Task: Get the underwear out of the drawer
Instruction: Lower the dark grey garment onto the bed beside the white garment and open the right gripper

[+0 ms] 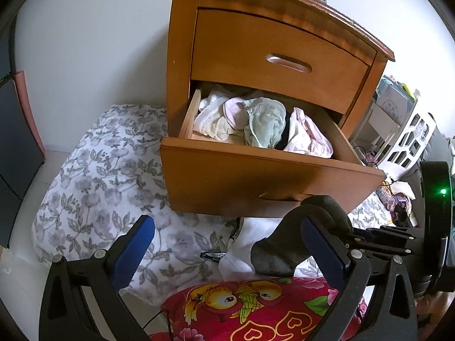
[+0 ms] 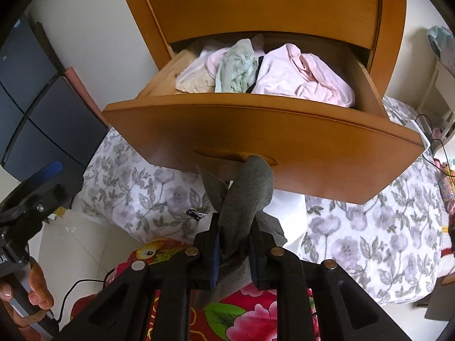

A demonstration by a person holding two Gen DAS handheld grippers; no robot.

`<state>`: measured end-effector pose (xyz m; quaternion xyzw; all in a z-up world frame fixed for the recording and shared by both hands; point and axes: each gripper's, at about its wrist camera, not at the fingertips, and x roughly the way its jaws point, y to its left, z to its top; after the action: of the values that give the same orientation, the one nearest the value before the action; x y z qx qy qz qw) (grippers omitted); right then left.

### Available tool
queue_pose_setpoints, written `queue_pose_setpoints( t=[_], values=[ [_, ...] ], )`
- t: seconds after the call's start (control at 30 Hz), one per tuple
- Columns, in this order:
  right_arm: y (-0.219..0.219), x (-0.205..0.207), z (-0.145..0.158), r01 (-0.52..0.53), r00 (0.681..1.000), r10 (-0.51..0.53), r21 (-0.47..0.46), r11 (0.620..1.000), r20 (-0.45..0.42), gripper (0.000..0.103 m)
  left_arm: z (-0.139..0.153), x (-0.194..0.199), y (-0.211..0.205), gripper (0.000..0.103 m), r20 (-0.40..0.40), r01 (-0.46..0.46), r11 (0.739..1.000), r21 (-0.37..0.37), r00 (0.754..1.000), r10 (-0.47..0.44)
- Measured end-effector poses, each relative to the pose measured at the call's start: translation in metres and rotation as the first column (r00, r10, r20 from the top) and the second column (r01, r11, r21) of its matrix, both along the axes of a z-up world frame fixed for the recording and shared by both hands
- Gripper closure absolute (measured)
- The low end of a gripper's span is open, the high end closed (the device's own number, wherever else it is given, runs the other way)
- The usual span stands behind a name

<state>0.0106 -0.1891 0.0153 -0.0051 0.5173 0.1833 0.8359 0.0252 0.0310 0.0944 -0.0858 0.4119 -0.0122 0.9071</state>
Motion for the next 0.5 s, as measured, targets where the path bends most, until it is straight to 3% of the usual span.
queue_pose_setpoints(
  t=[0.17,0.27,0.33,0.5],
  values=[
    [0.002,0.007,-0.01,0.0,1.0,-0.001,-0.015,1.0,-0.027,0.078,-0.004,0.003,-0.002,0.0,-0.013,0.005,1.0,0.008,1.0,-0.005],
    [0.003,0.01,-0.015,-0.004,0.999,0.003,-0.025,1.0,-0.041,0.067,-0.008,0.005,-0.001,0.0,-0.022,-0.002,1.0,0.007,1.0,0.002],
    [0.003,0.012,-0.018,-0.003,0.999,0.001,-0.037,0.999,-0.049,0.045,-0.01,0.007,-0.001,0.0,-0.029,-0.005,1.0,0.007,1.0,0.005],
    [0.003,0.017,-0.027,0.001,0.998,-0.005,-0.054,0.999,-0.07,0.032,-0.016,0.01,0.0,0.0,-0.041,-0.008,1.0,0.012,0.999,0.009]
  ],
)
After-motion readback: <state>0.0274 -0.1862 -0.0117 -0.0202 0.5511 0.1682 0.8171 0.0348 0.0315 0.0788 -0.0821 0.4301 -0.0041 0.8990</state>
